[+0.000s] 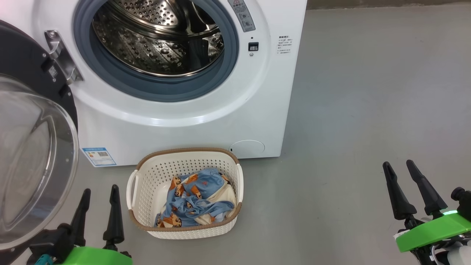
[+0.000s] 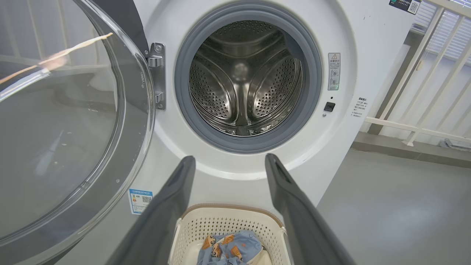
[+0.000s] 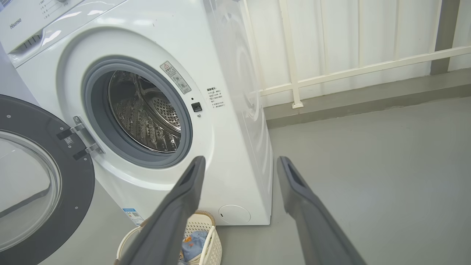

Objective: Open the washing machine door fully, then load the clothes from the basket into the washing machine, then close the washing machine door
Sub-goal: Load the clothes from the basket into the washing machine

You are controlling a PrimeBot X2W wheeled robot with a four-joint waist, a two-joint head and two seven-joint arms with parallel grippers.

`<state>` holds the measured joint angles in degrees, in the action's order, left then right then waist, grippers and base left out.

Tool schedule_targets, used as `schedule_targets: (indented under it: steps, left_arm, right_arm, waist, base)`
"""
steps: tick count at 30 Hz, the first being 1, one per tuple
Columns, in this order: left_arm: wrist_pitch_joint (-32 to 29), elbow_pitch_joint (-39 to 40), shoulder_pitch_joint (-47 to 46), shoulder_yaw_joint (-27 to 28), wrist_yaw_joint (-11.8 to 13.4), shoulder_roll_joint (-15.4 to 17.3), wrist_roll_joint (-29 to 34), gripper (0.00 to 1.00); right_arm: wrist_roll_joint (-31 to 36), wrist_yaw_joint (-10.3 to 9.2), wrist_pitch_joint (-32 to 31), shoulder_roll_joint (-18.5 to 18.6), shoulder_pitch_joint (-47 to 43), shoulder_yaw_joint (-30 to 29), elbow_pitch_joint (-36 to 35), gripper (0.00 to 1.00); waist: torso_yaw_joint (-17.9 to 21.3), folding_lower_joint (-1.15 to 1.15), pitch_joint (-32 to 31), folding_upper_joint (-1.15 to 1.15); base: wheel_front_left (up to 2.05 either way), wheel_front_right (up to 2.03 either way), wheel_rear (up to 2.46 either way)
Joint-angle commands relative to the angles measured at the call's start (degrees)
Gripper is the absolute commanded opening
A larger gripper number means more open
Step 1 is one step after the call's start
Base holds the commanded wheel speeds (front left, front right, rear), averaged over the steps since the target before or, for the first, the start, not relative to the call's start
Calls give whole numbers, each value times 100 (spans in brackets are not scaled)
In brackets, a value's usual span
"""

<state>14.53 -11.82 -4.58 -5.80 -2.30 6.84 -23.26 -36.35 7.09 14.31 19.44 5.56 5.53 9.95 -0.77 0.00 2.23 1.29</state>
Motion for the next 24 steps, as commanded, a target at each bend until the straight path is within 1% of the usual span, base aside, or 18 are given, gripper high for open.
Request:
schedule_targets:
  steps: [1, 24]
  left_arm:
    - [47, 110, -118, 211, -40, 71, 68, 100]
    - [47, 113, -220, 289, -63, 17, 87, 100]
  right_arm:
    - [20, 40, 69, 90, 6, 102, -132, 100]
    - [6, 40, 69, 80, 55, 103, -130, 100]
  waist:
    - [0, 0, 9, 0]
    - [-53, 0, 111, 0]
  base:
    - [62, -62, 0]
    - [71, -71, 0]
